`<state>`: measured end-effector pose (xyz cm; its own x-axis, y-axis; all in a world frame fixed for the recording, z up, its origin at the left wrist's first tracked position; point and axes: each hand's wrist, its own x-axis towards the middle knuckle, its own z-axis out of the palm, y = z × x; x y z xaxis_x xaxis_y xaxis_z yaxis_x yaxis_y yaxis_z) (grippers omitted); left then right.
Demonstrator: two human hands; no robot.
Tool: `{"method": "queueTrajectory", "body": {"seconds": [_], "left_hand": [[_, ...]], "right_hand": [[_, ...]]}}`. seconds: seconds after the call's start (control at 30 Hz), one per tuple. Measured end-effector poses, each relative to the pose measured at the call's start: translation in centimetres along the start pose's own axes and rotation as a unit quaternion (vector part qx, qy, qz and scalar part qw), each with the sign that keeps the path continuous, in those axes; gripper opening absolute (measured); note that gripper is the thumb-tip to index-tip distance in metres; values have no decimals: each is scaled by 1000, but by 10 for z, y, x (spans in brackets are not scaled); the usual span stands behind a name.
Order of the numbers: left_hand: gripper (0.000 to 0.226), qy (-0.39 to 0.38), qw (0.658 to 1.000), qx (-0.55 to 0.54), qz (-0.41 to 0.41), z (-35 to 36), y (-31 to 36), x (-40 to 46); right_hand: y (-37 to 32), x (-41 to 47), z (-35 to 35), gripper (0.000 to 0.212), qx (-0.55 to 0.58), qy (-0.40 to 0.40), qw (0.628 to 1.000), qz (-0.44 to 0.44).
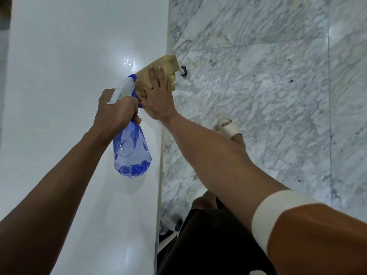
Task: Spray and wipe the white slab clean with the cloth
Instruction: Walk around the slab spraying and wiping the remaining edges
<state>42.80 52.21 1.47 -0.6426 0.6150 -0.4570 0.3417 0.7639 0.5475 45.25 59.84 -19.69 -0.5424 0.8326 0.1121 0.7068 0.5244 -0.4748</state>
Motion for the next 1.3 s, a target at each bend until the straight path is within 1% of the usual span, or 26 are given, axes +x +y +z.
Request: {"method": "queueTrajectory", "body": {"seconds": [0.07, 0.17, 0.2, 0.3, 0.33, 0.43, 0.47, 0.57, 0.63, 0.7, 0.87, 0.97, 1.03, 1.17, 1.3], "left_hand": [[44, -1, 1000, 1, 2, -1, -16, -18], [30, -4, 1000, -1, 3, -1, -39, -41], [30, 0, 1000, -2, 2, -1, -47, -47], [45, 9, 1000, -8, -13, -4, -65, -73], [43, 10, 1000, -13, -15, -6, -70, -82], [25, 19, 999, -33, -8, -7, -88, -110], [25, 22, 999, -33, -6, -5, -94, -119], [40, 33, 999, -27, -22, -5, -116, -147], [36, 31, 999, -30, -22, -5, -131, -164], [29, 30, 999, -30, -23, -3, -142, -179], [34, 32, 998, -24, -50, -2, -172, -214], [28, 20, 998, -25, -45, 0, -185, -234], [28, 20, 998, -27, -45, 1, -192, -245], [49, 44, 998, -25, -49, -6, -213, -262], [47, 38, 999, -8, -34, -13, -235, -284]], "right_hand": [[-9, -26, 4, 45, 2, 4, 1000, 1], [-21, -55, 7, 50, 0, -7, 1000, 7], [-25, -64, 8, 50, -2, -6, 1000, 7], [-38, -96, 13, 49, 6, -10, 1000, 6], [-42, -108, 15, 49, 1, -5, 1000, 6], [-53, -140, 19, 50, -10, 14, 1000, -3], [-56, -151, 21, 50, -13, 20, 1000, -6], [-71, -188, 24, 52, -15, 12, 1000, -4], [-79, -207, 25, 52, -27, 13, 999, -14], [-84, -221, 23, 53, -28, -8, 999, -17], [-105, -277, 27, 53, -21, -21, 999, -17], [-109, -289, 23, 55, -29, -43, 999, -14], [-111, -295, 21, 56, -33, -45, 998, -11], [-135, -348, 33, 52, -8, 10, 1000, -10], [-148, -383, 36, 49, 0, 39, 999, 0]]}}
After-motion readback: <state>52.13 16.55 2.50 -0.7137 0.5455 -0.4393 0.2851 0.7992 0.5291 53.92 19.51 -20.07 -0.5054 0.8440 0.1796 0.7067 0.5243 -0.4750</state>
